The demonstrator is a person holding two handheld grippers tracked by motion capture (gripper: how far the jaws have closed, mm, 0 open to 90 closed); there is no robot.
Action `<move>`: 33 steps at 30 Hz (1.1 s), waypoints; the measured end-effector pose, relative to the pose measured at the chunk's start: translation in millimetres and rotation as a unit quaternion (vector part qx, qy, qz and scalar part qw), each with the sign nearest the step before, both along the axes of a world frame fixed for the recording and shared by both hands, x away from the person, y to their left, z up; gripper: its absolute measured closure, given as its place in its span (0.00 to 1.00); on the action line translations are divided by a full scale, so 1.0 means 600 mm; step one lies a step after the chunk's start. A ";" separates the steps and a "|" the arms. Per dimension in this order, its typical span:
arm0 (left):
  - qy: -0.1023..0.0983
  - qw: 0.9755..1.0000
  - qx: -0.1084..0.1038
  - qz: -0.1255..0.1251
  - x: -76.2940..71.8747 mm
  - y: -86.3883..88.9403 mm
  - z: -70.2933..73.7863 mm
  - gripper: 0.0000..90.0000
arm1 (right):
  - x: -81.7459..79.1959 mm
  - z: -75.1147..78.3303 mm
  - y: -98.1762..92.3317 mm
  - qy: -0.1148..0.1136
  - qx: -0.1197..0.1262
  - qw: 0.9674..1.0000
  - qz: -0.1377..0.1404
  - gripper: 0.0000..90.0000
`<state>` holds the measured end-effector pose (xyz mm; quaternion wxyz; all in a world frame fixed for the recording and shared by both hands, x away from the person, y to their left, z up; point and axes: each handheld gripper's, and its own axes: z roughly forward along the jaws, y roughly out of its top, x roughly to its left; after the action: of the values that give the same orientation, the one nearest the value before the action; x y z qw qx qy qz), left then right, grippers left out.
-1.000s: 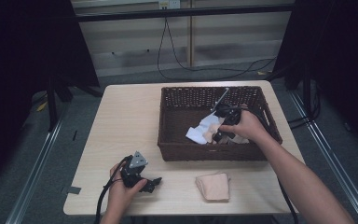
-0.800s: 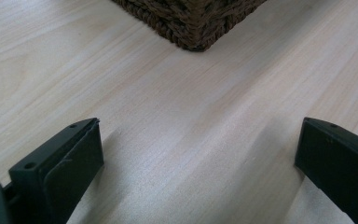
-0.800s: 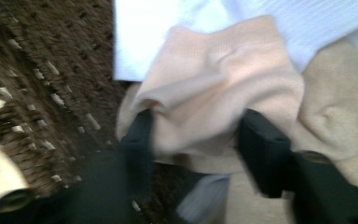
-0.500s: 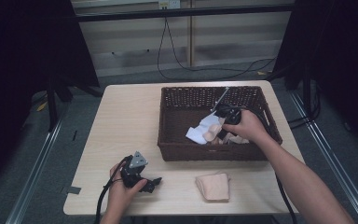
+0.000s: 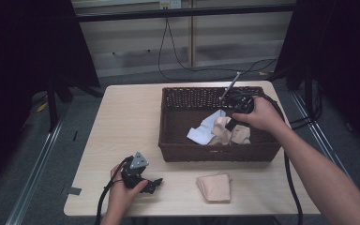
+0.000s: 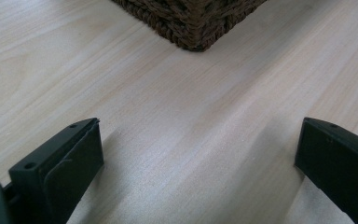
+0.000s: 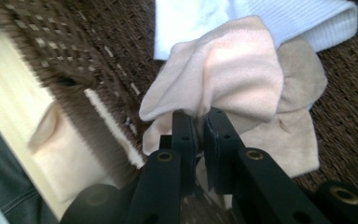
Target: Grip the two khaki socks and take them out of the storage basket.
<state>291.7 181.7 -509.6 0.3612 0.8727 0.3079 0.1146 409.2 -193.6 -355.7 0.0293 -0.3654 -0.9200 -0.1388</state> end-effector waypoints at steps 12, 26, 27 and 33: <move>0.002 1.000 0.001 -0.001 0.000 0.000 0.000 0.01 | -0.021 0.061 -0.011 -0.006 0.000 1.000 0.013 0.93; 0.002 1.000 0.001 -0.002 0.000 0.000 0.001 0.01 | -0.052 0.117 -0.005 -0.019 0.008 0.999 0.037 0.93; 0.002 1.000 0.001 -0.002 0.000 0.000 0.001 0.01 | -0.054 0.121 -0.006 -0.019 0.006 0.999 0.040 0.93; 0.002 1.000 0.001 -0.001 0.000 0.000 0.000 0.01 | -0.068 0.143 -0.006 -0.026 0.011 0.998 0.051 0.93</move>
<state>291.8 181.9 -509.3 0.3602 0.8736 0.3072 0.1126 368.2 -197.0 -270.1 0.0166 -0.3144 -0.9362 -0.1564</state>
